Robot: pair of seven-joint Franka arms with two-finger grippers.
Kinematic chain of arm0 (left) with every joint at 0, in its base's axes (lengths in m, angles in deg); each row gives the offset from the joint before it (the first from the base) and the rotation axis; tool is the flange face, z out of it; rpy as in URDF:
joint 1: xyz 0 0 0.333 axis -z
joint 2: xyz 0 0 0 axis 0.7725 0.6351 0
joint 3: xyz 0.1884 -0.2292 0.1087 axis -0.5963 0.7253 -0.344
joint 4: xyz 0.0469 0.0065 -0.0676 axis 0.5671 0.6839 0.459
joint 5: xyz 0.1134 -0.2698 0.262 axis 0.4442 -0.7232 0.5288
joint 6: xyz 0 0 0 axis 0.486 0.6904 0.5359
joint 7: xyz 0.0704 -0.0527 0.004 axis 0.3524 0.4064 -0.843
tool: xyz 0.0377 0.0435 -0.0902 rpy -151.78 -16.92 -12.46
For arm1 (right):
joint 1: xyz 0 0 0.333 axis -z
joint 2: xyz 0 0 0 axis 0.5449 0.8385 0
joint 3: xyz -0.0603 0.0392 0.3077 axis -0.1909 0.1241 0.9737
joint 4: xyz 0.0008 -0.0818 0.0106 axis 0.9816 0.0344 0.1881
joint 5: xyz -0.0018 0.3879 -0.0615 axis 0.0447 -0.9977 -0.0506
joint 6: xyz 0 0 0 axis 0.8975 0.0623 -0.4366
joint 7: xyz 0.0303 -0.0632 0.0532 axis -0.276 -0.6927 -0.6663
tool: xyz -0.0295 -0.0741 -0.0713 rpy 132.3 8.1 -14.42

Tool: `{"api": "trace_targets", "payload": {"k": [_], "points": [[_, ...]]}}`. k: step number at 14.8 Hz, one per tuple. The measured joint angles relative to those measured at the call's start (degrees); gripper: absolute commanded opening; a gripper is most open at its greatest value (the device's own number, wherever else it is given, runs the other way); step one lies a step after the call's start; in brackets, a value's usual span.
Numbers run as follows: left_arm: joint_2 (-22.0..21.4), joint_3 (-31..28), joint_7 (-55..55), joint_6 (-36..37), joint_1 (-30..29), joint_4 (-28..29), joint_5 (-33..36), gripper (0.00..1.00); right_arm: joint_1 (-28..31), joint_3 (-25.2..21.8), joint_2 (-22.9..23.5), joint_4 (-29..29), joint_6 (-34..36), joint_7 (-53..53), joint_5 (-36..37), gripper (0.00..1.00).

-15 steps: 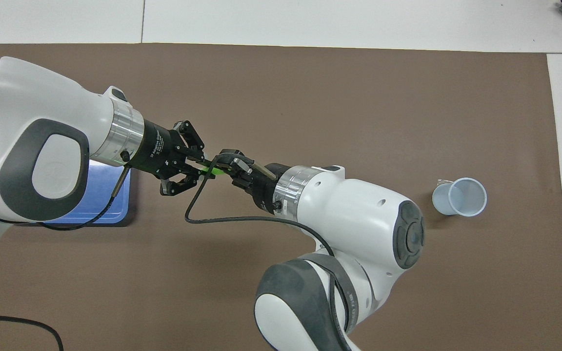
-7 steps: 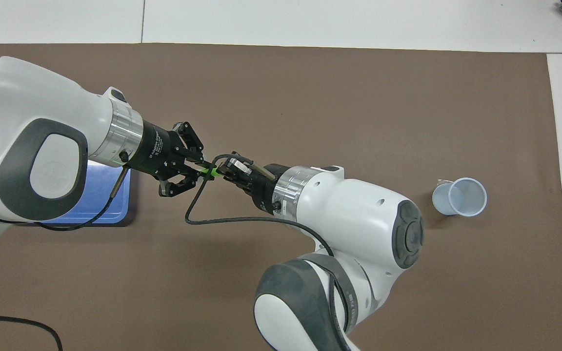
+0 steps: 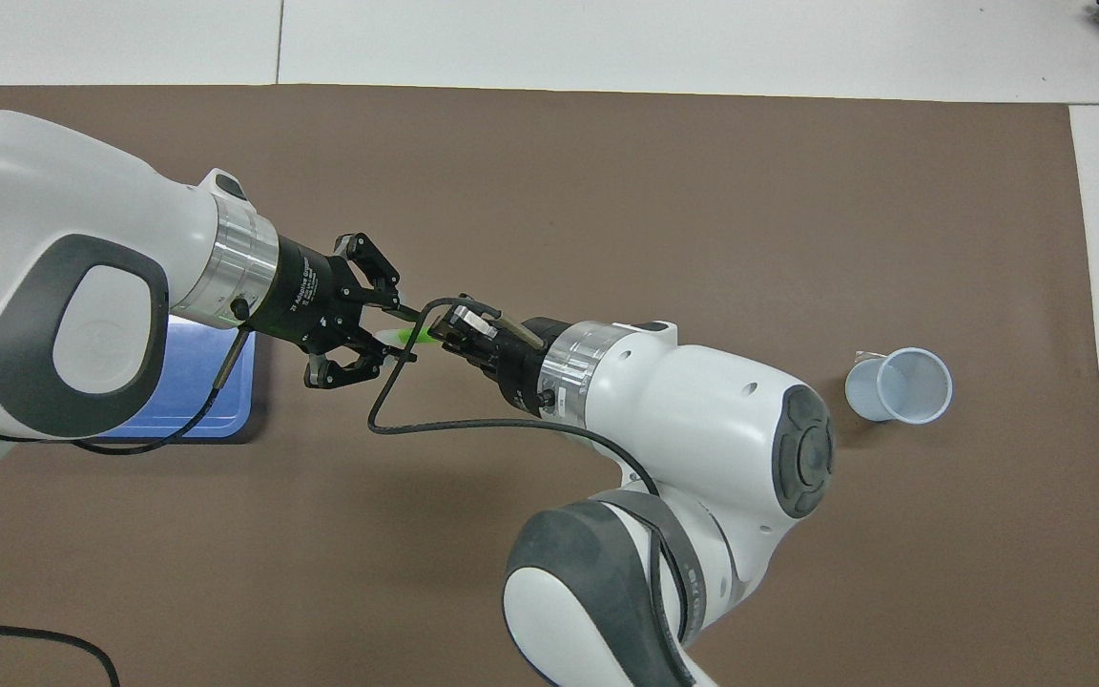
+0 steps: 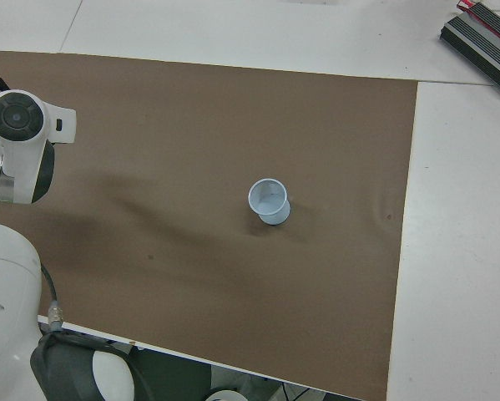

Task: Transfer and insert pens with both arms
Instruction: 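Carry the green pen to the cup and insert it with the right gripper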

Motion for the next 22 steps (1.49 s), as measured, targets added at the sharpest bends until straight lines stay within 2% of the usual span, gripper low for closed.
{"api": "trace_targets", "payload": {"k": [3,5,9,11,13,17,20,22], "points": [[-0.65,-0.07,0.00,0.08,-0.02,0.05,0.00,0.46,1.46,-0.31,-0.15,-0.18,7.63,-2.72,1.58,0.00],[-0.89,-0.09,2.80,0.47,-0.02,0.44,0.03,0.46,4.72,-0.46,-1.00,-0.60,16.39,-4.22,8.15,0.00],[-3.95,-0.49,21.93,2.03,-0.31,5.86,0.83,0.46,14.12,-0.80,-5.69,-1.67,36.91,-16.98,17.16,0.00],[-5.62,-0.89,33.46,4.34,-1.06,8.06,4.96,0.46,18.89,-0.96,-8.72,-1.73,45.49,-26.62,23.81,0.00],[-6.32,-1.18,44.64,6.16,-1.76,8.58,10.24,0.46,22.39,-1.07,-10.59,-1.67,51.07,-37.29,30.59,0.00],[-6.59,-1.45,65.87,6.96,-5.74,8.63,19.24,0.46,27.43,-1.09,-11.09,-0.94,54.64,-54.59,43.27,0.00],[-6.62,-1.60,78.62,6.39,-9.99,8.62,25.09,0.46,30.60,-1.09,-11.14,0.89,53.46,-63.88,48.17,0.00],[-6.63,-1.70,86.18,4.29,-13.61,8.65,26.46,0.48,32.08,-1.09,-11.27,2.95,51.09,-70.64,50.71,0.00]]}}
